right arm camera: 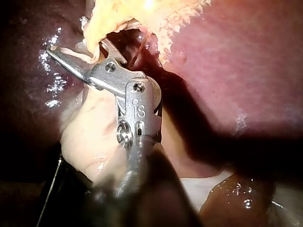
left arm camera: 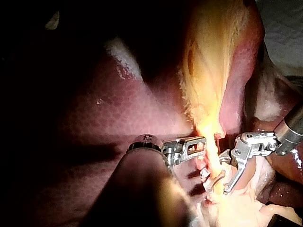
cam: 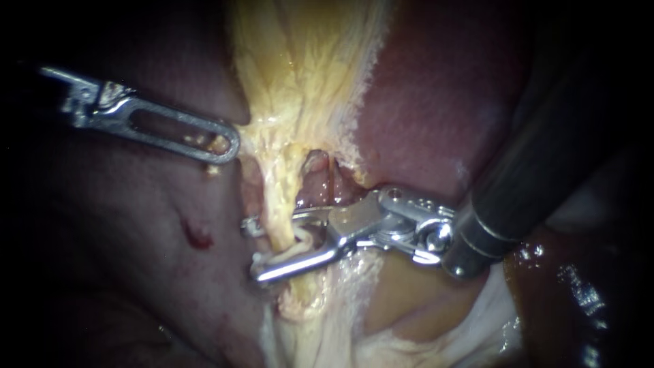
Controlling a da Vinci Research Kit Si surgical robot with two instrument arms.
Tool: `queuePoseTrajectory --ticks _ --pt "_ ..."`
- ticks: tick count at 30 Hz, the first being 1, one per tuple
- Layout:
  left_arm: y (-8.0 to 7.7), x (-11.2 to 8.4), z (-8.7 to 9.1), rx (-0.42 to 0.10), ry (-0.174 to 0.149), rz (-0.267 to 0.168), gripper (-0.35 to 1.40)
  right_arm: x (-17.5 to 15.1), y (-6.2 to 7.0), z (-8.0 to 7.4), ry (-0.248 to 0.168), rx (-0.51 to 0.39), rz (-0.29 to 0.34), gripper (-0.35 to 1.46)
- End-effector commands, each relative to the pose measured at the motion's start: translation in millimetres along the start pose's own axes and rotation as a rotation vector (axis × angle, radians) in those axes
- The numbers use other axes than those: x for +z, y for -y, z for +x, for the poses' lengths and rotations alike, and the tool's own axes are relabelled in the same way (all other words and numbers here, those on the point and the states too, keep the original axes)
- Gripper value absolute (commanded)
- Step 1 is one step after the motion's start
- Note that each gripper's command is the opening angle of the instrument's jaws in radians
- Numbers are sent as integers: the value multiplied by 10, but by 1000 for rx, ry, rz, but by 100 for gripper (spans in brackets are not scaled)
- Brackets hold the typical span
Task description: Clipping third clip left tube
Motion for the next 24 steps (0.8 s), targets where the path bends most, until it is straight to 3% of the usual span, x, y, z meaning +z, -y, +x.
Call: queuePoseTrajectory --ticks 1,11,24 --pt "0 0 0 0 0 0 -35 1 0 0 -4 2 1 49" --pt "0 1 0 0 -2 2 -35 4 -3 3 -24 14 1 50" --pt "-1 1 0 0 -2 2 -35 -12 -6 22 -48 31 -43 50"
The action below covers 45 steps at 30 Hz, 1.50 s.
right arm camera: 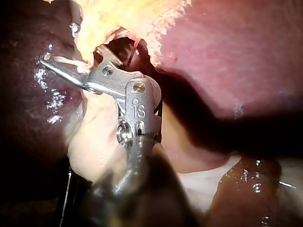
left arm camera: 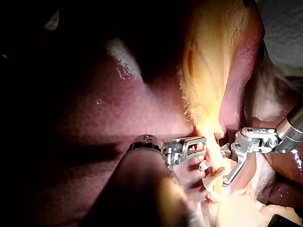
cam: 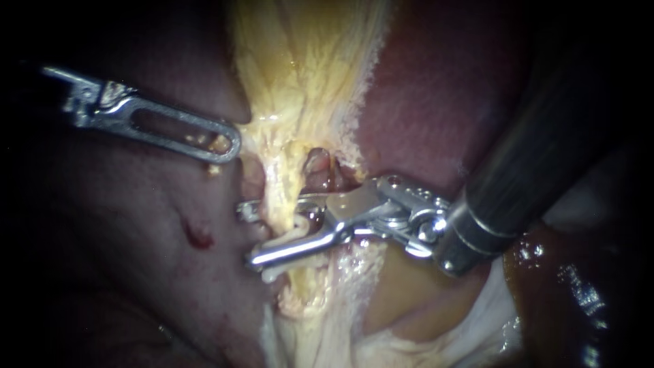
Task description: Clipping third clip left tube
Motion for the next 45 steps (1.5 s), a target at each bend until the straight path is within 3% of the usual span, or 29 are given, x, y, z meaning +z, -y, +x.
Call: queuePoseTrajectory --ticks 1,17,23,27,35,45 --pt "0 0 0 0 0 0 -35 -2 -1 1 1 3 0 50" --pt "-1 0 0 0 0 0 -35 -3 0 2 -29 22 8 50" --pt "-3 0 0 1 -1 1 -35 3 16 5 -30 27 61 50" --pt "-4 -1 0 1 -1 1 -35 6 30 14 -75 51 110 50" --pt "-4 -1 0 1 -1 1 -35 -1 51 42 -146 93 -72 50" --pt "-4 -1 0 1 -1 1 -35 -4 47 39 -145 92 -77 49"
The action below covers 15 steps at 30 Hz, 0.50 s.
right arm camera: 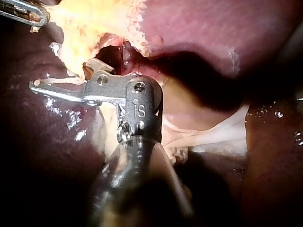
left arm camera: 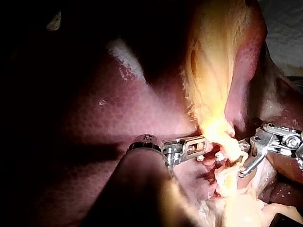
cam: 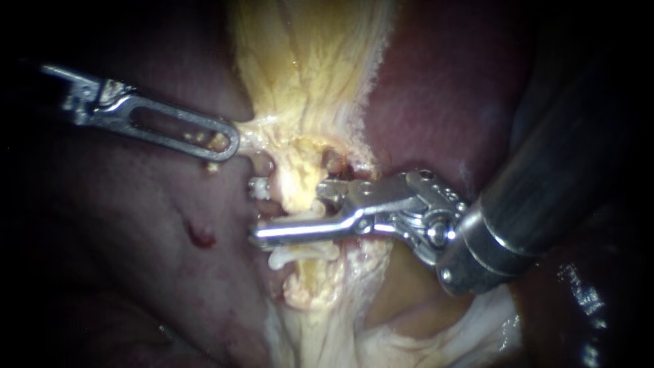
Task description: Clipping third clip left tube
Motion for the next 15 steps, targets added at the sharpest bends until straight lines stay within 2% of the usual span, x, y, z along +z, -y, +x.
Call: queuePoseTrajectory --ticks 1,5,10,14,15 --pt "0 0 0 0 0 0 -35 -1 -1 -3 1 0 1 49" --pt "0 0 0 0 0 0 -35 -4 -1 -6 1 1 -4 47" --pt "0 0 0 0 0 0 -35 -8 -2 -7 46 -12 98 46" --pt "0 0 0 0 0 0 -35 -9 -3 -8 57 -16 123 44" --pt "0 0 0 0 0 0 -35 -9 -3 -8 68 -19 150 44"
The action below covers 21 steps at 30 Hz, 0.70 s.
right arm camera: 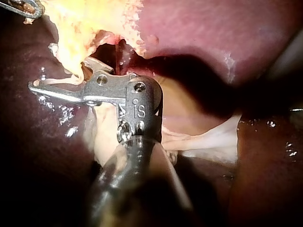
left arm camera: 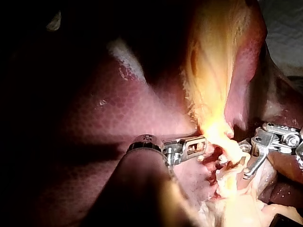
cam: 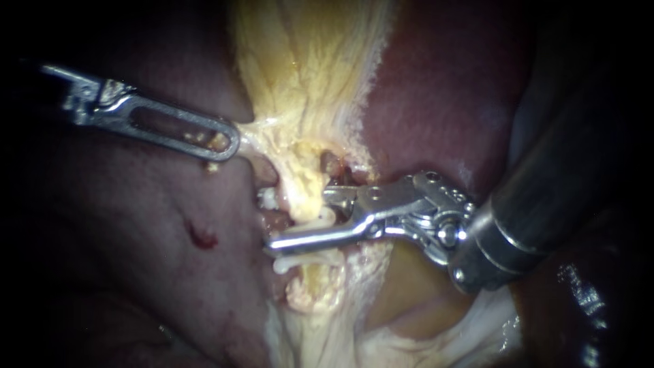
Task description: Clipping third clip left tube
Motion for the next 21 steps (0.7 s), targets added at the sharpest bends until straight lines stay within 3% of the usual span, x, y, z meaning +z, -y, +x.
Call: queuePoseTrajectory --ticks 1,2,4,13,21 --pt "0 0 0 0 0 0 -35 -2 0 0 17 -5 42 44" --pt "0 0 0 0 0 0 -35 -2 0 0 36 -11 72 44" --pt "0 0 0 0 0 0 -35 -2 0 -1 44 -14 70 43" --pt "0 0 0 0 0 0 -35 -3 -1 -3 44 -14 67 34" --pt "0 0 0 0 0 0 -35 -6 -2 -4 45 -13 67 9"
